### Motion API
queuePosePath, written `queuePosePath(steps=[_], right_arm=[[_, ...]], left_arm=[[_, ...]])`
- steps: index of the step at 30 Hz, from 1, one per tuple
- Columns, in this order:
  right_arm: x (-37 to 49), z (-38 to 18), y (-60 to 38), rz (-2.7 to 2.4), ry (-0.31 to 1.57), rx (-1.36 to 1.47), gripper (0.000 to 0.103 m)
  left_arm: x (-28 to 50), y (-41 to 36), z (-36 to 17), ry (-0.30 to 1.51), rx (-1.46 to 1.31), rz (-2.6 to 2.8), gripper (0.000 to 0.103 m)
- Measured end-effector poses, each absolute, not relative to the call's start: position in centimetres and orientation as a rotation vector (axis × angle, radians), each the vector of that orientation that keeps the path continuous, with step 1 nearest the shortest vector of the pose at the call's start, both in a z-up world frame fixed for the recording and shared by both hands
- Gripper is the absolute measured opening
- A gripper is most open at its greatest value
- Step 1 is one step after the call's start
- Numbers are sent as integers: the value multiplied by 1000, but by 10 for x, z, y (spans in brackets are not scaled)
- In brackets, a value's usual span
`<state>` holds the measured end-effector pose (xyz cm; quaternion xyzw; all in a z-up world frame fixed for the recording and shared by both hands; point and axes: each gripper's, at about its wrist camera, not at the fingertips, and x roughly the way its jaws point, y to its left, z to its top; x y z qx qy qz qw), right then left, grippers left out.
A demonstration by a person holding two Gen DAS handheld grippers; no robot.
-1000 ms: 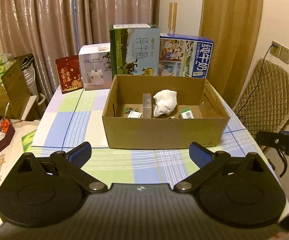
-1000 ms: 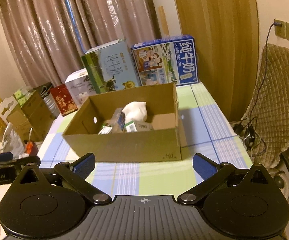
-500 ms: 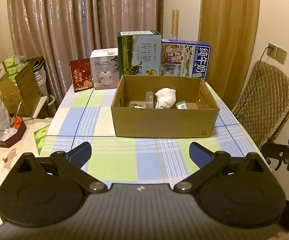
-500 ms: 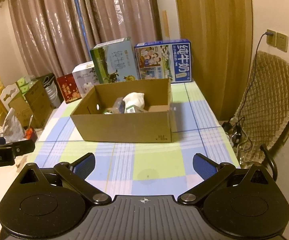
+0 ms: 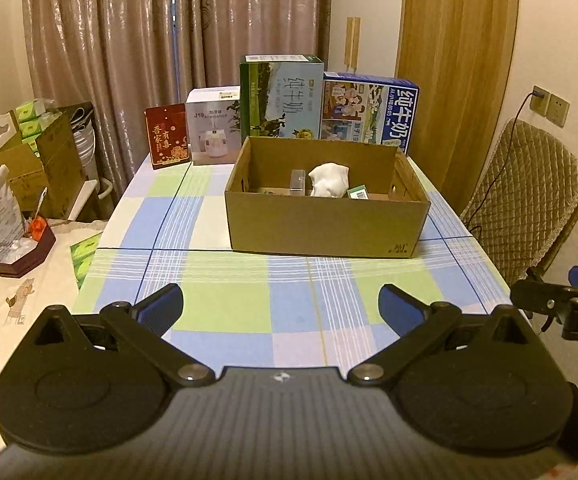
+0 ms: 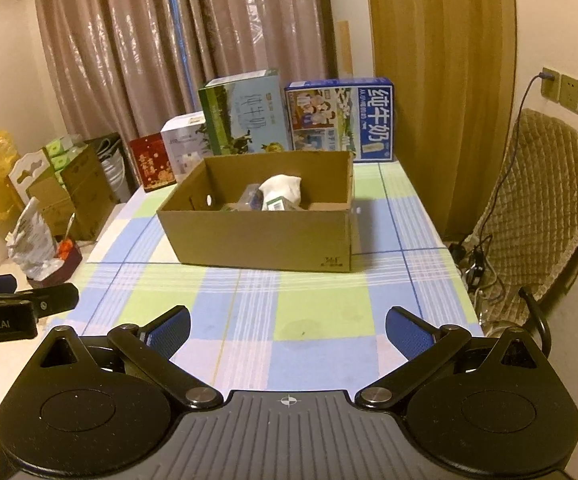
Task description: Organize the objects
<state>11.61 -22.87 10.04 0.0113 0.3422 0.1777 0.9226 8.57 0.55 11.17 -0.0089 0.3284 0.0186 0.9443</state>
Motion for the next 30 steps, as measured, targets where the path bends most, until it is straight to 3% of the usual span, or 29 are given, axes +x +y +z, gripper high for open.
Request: queuePosePath(steps=[30], right_arm=[[114,100,-232,352,699,21,101]], left_arm=[[83,-1,110,669,-13,25,102]])
